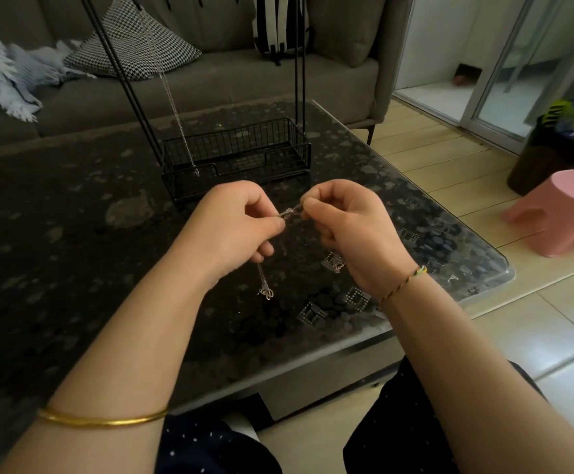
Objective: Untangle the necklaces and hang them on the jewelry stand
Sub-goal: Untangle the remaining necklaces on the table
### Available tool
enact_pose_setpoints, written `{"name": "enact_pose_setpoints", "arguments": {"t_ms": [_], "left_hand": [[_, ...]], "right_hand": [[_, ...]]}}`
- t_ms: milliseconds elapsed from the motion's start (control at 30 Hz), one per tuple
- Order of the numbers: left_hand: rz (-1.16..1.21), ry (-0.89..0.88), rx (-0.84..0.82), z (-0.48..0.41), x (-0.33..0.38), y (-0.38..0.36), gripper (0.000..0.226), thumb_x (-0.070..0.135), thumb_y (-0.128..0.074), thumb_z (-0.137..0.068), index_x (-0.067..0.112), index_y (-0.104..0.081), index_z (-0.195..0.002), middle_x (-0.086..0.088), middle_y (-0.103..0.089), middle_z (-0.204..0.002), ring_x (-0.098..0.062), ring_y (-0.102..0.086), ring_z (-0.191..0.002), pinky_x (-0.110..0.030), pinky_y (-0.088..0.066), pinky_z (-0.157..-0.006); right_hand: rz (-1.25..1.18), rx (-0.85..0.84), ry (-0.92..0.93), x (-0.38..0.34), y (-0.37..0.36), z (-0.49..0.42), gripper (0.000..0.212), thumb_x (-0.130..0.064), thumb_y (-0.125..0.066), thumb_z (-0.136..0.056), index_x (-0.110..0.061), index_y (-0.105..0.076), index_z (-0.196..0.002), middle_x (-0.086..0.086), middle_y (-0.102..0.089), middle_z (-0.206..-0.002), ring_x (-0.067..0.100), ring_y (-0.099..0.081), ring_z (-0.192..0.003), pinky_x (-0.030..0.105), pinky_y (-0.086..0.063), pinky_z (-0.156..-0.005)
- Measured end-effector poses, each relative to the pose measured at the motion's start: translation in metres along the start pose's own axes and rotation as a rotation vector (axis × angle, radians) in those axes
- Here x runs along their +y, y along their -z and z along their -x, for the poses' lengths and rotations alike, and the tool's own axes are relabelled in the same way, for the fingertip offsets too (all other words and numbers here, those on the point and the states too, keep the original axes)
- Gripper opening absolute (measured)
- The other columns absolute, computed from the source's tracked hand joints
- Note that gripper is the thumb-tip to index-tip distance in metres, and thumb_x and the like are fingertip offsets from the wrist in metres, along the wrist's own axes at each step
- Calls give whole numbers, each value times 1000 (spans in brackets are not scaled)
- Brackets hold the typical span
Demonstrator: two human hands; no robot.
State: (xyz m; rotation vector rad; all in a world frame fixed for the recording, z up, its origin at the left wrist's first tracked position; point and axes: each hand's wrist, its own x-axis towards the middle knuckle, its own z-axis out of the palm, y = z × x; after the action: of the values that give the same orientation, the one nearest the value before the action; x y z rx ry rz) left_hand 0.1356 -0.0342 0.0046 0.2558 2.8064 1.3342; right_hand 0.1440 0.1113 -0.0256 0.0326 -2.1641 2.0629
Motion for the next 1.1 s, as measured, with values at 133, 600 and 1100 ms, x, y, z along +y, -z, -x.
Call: {"name": "enact_pose_setpoints", "arguments": {"t_ms": [133, 600, 1100], "left_hand": [[-63, 1, 13, 0, 0, -4, 11, 13, -63, -90, 18, -59, -81, -2, -65, -72, -11, -63, -58, -23, -47, -52], [320, 211, -105, 0, 3, 0, 12, 8, -60, -89, 14, -62, -80, -7, -71, -82, -2, -48, -46, -21, -41, -48], [218, 269, -110, -2, 1, -1, 10, 3, -61, -88, 12, -63, -83, -4, -61, -69, -4, -55, -47, -17, -45, -42]], "right_hand": [[53, 11, 36, -3, -2, 1, 9, -6, -56, -91, -11, -60, -85, -3, -60, -69, -3, -47, -46, 9, -36, -45], [54, 75, 94, 0, -2, -1, 11, -9, -57, -91, -17, -59, -85, -1, -60, -80, -3, -47, -56, 12, -37, -51], [33, 78, 110, -3, 0, -1, 7, -3, -54, -92, -7, -59, -92, -2, -55, -70, -4, -49, -52, 9, -37, -49]]}}
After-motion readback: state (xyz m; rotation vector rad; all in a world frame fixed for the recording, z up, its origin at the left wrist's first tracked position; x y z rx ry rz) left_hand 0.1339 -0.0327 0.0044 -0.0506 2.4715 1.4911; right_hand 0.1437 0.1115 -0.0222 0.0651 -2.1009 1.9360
